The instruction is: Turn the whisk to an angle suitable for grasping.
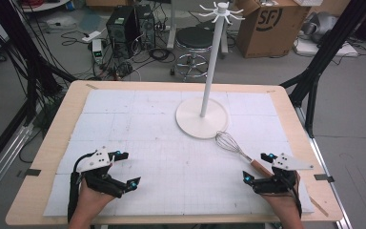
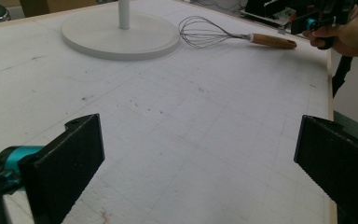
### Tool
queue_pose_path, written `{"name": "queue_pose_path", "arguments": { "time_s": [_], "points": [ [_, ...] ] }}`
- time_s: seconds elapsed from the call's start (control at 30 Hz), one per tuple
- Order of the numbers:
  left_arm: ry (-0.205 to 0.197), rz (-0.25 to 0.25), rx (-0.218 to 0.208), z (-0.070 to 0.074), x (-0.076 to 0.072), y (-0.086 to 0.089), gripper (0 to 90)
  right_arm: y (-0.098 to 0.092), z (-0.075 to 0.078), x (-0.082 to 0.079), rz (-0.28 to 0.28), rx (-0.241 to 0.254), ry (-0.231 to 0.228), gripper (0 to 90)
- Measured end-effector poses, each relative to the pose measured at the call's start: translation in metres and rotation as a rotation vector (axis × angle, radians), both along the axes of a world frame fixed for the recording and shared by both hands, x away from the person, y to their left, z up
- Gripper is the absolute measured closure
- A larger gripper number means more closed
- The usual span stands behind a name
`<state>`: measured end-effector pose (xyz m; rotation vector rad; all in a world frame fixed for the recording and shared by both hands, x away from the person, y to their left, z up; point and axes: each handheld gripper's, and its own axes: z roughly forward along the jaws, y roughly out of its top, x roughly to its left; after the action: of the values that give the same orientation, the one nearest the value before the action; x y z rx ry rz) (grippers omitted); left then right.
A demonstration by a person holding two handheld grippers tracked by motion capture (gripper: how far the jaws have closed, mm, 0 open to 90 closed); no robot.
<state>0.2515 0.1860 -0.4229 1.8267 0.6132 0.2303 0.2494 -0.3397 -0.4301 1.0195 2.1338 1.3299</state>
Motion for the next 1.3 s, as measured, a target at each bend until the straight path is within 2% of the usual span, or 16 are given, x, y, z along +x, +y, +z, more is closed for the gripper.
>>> {"name": "queue_pose_path", "arguments": {
  "time_s": [0.03,0.27,0.4,0.53,0.7,0.8,0.9,0.93,0.97,1.0,1.07,1.13,1.3],
  "points": [
    [0.0,-0.004,0.011,0.0,0.0,-0.001,2.1,-0.001,0.0,-0.001,-0.005,0.0,-0.001,0.5],
    [0.013,-0.006,0.02,-0.004,0.007,-0.014,2.0,-0.015,0.002,-0.007,-0.035,-0.009,0.008,0.5],
    [-0.001,-0.016,0.038,-0.001,0.011,-0.023,2.1,-0.023,0.003,-0.009,-0.062,-0.017,0.009,0.5],
    [-0.015,-0.035,0.047,0.002,0.011,-0.027,2.1,-0.03,0.008,-0.005,-0.083,-0.031,0.03,0.5],
    [-0.006,-0.026,0.075,0.0,0.014,-0.024,2.1,-0.03,0.013,0.006,-0.107,-0.078,0.065,0.6],
    [-0.006,-0.029,0.069,0.001,0.013,-0.023,2.1,-0.029,0.014,0.011,-0.105,-0.1,0.09,2.0],
    [-0.006,-0.028,0.066,0.001,0.013,-0.023,2.1,-0.026,0.014,0.018,-0.083,-0.158,0.127,5.9],
    [-0.007,-0.028,0.066,0.001,0.013,-0.023,2.1,-0.026,0.014,0.018,-0.083,-0.158,0.127,5.9],
    [-0.008,-0.031,0.066,0.001,0.013,-0.023,2.1,-0.023,0.016,0.02,-0.072,-0.189,0.139,14.6],
    [-0.007,-0.03,0.066,0.001,0.013,-0.023,2.0,-0.023,0.017,0.021,-0.061,-0.207,0.141,16.0],
    [-0.002,-0.035,0.063,0.001,0.012,-0.024,2.1,-0.02,0.018,0.022,-0.054,-0.225,0.149,16.5],
    [-0.002,-0.036,0.059,0.001,0.012,-0.024,2.1,-0.018,0.018,0.023,-0.043,-0.23,0.148,26.6],
    [-0.005,-0.042,0.059,0.001,0.012,-0.024,2.1,-0.015,0.019,0.019,-0.055,-0.263,0.144,35.5]
  ]
}}
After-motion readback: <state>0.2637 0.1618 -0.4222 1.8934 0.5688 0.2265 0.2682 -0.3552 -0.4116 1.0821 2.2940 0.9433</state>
